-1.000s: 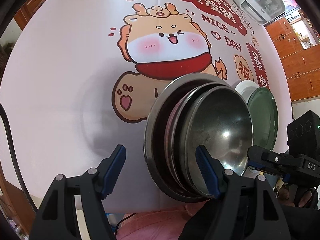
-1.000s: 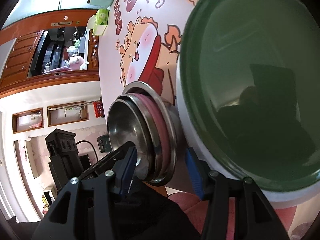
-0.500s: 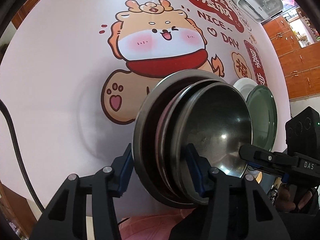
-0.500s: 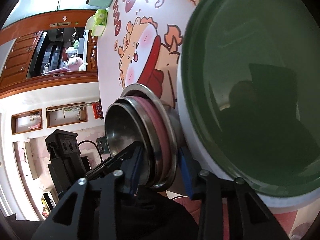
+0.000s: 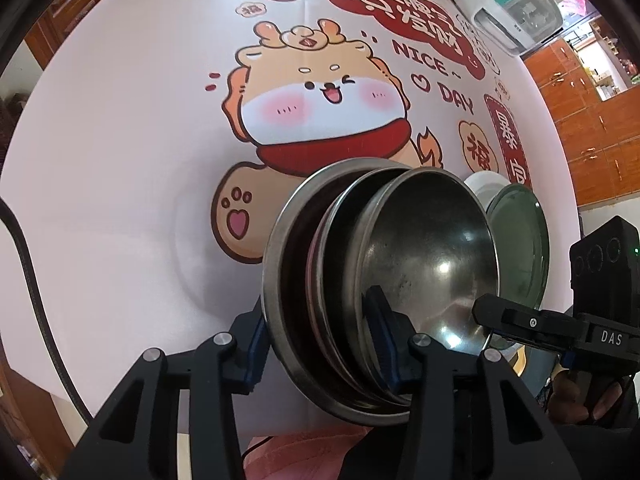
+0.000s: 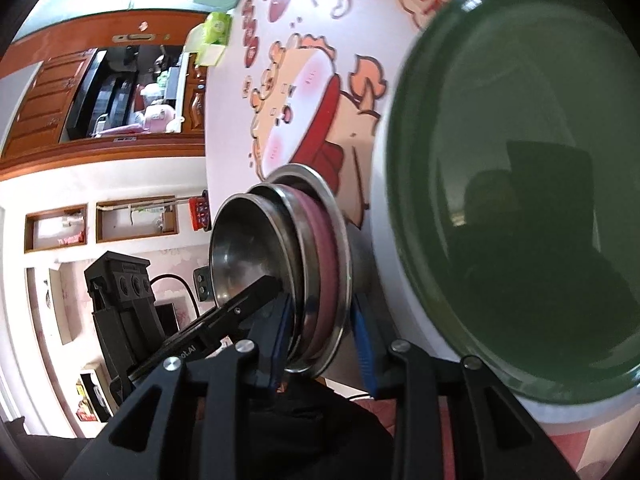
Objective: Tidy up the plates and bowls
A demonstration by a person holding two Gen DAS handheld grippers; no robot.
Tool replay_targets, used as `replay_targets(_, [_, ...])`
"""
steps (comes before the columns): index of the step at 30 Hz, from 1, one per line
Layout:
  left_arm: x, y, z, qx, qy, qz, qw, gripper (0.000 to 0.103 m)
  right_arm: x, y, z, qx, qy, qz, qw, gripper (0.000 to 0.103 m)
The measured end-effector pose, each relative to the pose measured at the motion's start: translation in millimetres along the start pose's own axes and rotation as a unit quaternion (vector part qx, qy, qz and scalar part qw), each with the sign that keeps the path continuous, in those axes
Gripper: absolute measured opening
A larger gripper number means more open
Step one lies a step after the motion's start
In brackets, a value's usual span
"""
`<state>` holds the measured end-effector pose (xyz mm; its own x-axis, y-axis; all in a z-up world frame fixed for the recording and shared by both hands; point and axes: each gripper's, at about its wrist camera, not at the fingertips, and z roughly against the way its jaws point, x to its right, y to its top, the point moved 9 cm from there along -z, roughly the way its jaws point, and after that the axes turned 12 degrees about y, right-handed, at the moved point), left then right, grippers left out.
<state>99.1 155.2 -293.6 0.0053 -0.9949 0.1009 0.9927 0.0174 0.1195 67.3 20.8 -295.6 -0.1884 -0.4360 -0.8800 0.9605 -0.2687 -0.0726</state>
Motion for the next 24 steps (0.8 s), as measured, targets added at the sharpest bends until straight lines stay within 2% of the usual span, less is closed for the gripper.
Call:
replay_targets(14, [14.0, 18.5, 50.2, 0.070, 0.005, -0.010, 0.9975, 0.044, -38.5, 12.5, 27.9, 0.036, 0.038, 0.075, 0.996, 0.029])
replay_targets(24, [61.6, 24.7, 72.8, 0.111, -0.006, -0.046, 0.9927, 0.045, -44.6, 20.3, 73.6, 0.080, 0.036, 0.114, 0.990, 0.029])
